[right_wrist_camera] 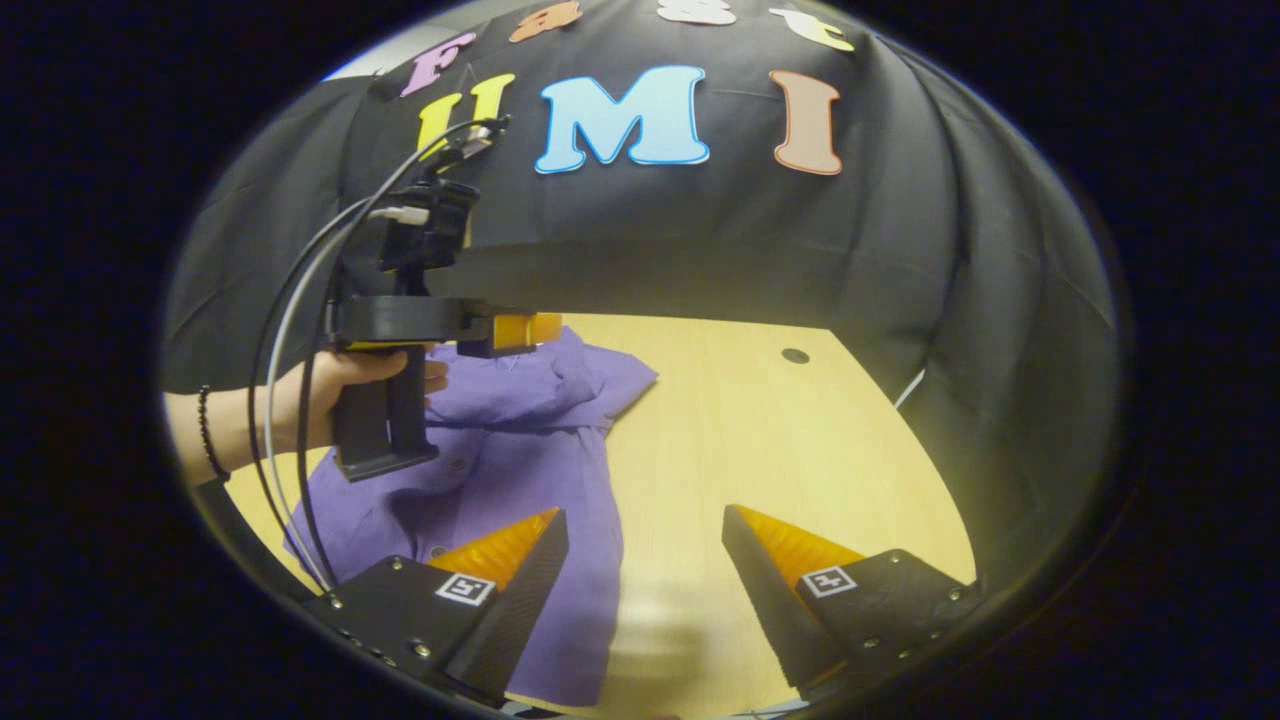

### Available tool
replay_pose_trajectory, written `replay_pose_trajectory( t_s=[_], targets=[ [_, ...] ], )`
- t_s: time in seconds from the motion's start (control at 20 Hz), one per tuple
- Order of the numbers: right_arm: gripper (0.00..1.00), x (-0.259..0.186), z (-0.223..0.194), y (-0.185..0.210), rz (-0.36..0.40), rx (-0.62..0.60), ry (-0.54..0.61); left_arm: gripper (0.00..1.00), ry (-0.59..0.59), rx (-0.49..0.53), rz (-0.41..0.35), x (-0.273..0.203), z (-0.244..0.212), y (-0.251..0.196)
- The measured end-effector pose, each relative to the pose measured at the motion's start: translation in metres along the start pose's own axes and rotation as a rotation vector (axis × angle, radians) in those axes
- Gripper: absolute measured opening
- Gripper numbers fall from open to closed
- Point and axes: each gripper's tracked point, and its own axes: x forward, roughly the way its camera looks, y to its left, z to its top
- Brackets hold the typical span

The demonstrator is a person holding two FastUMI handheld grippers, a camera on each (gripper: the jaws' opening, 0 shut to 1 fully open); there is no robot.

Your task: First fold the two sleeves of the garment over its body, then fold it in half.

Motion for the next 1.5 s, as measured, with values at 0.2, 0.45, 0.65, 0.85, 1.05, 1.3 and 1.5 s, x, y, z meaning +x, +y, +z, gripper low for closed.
replay_pose_trajectory(
  t_s=[0.2, 0.45, 0.65, 0.85, 1.05, 1.3, 1.5],
  targets=[
    [0.95, 0.0, -0.008, 0.012, -0.019, -0.022, 0.005, 0.95, -0.01, 0.004, 0.053, -0.047, -0.007, 0.034],
    [0.95, -0.002, -0.022, 0.031, -0.026, 0.003, 0.012, 0.96, 0.018, -0.026, 0.12, -0.115, -0.03, 0.081],
    [0.95, 0.001, -0.039, 0.038, -0.052, 0.027, 0.045, 0.99, 0.061, -0.023, 0.144, -0.159, -0.061, 0.111],
    [0.95, -0.001, -0.058, 0.04, -0.08, 0.032, 0.095, 0.95, 0.113, -0.045, 0.154, -0.201, -0.102, 0.129],
    [0.95, -0.003, -0.079, 0.044, -0.081, 0.027, 0.147, 0.95, 0.179, -0.048, 0.18, -0.241, -0.146, 0.149],
    [0.95, -0.002, -0.107, 0.049, -0.066, 0.063, 0.223, 0.97, 0.257, -0.09, 0.22, -0.287, -0.194, 0.169],
    [0.95, -0.013, -0.129, 0.046, -0.072, 0.079, 0.28, 0.97, 0.308, -0.116, 0.245, -0.314, -0.229, 0.176]
  ],
)
